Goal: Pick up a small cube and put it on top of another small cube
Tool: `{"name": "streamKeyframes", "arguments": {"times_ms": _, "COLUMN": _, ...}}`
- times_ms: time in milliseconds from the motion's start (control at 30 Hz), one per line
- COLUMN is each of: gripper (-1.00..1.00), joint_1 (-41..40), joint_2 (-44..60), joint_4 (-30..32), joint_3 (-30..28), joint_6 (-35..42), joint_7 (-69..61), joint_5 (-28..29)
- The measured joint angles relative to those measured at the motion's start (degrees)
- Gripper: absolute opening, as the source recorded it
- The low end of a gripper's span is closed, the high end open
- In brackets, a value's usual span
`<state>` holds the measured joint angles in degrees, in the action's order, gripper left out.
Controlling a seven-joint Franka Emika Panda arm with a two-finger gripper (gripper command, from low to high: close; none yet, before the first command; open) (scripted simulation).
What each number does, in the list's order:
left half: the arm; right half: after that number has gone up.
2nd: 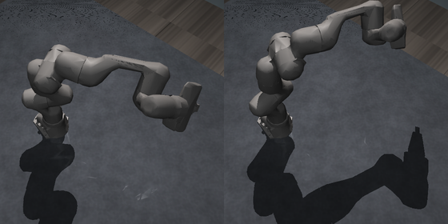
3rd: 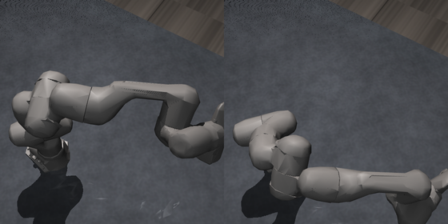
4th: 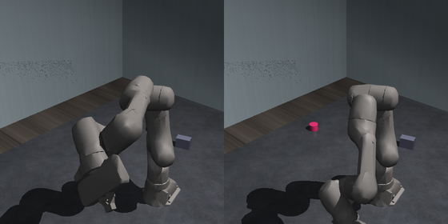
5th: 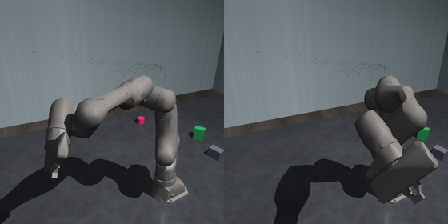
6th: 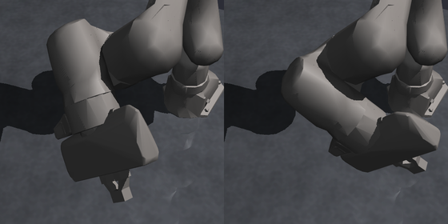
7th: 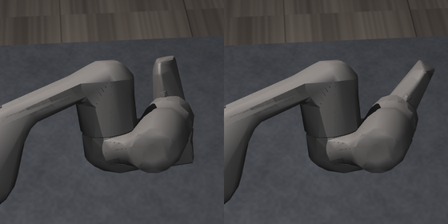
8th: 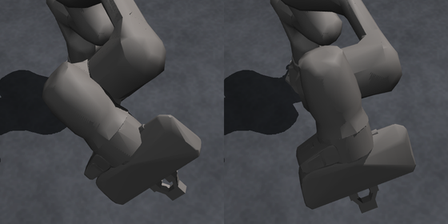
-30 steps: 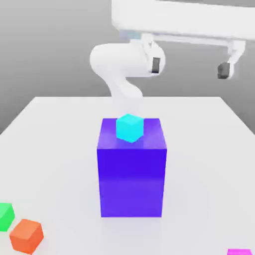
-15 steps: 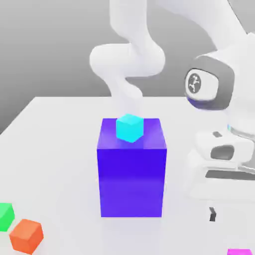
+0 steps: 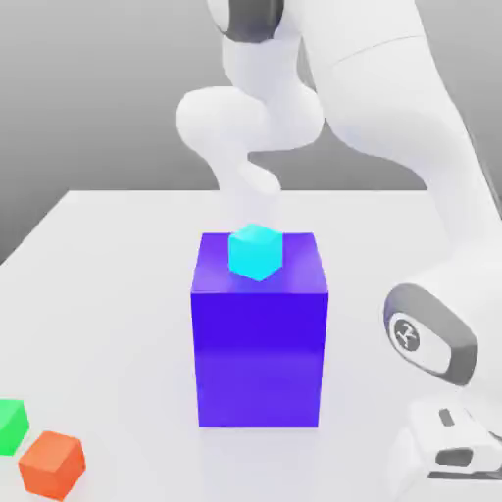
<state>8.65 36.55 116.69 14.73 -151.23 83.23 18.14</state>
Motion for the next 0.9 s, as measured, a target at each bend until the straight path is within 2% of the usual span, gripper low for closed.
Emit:
{"name": "streamKeyframes", "arguments": {"times_ms": 133, "gripper": -1.0, "joint_1": -2.51, "joint_2": -6.76, "joint_4": 1.96, "joint_3": 2.15, "joint_6": 4.86, "joint_7": -1.92, "joint_5": -2.98}}
{"name": "streamKeyframes", "arguments": {"times_ms": 700, "gripper": -1.0, "joint_1": -29.6, "joint_2": -21.08, "joint_4": 16.04, "joint_3": -15.64, "joint_6": 4.03, "joint_7": -5.32, "joint_5": -16.17}}
{"name": "streamKeyframes", "arguments": {"times_ms": 833, "gripper": -1.0, "joint_1": -37.56, "joint_2": -18.83, "joint_4": 17.0, "joint_3": -20.29, "joint_6": 0.13, "joint_7": -7.42, "joint_5": -21.18}}
{"name": "streamKeyframes", "arguments": {"times_ms": 867, "gripper": 1.0, "joint_1": -39.44, "joint_2": -16.58, "joint_4": 16.63, "joint_3": -20.69, "joint_6": -1.82, "joint_7": -8.1, "joint_5": -22.53}}
{"name": "streamKeyframes", "arguments": {"times_ms": 900, "gripper": 1.0, "joint_1": -39.44, "joint_2": -16.58, "joint_4": 16.63, "joint_3": -20.69, "joint_6": -1.82, "joint_7": -8.1, "joint_5": -22.53}}
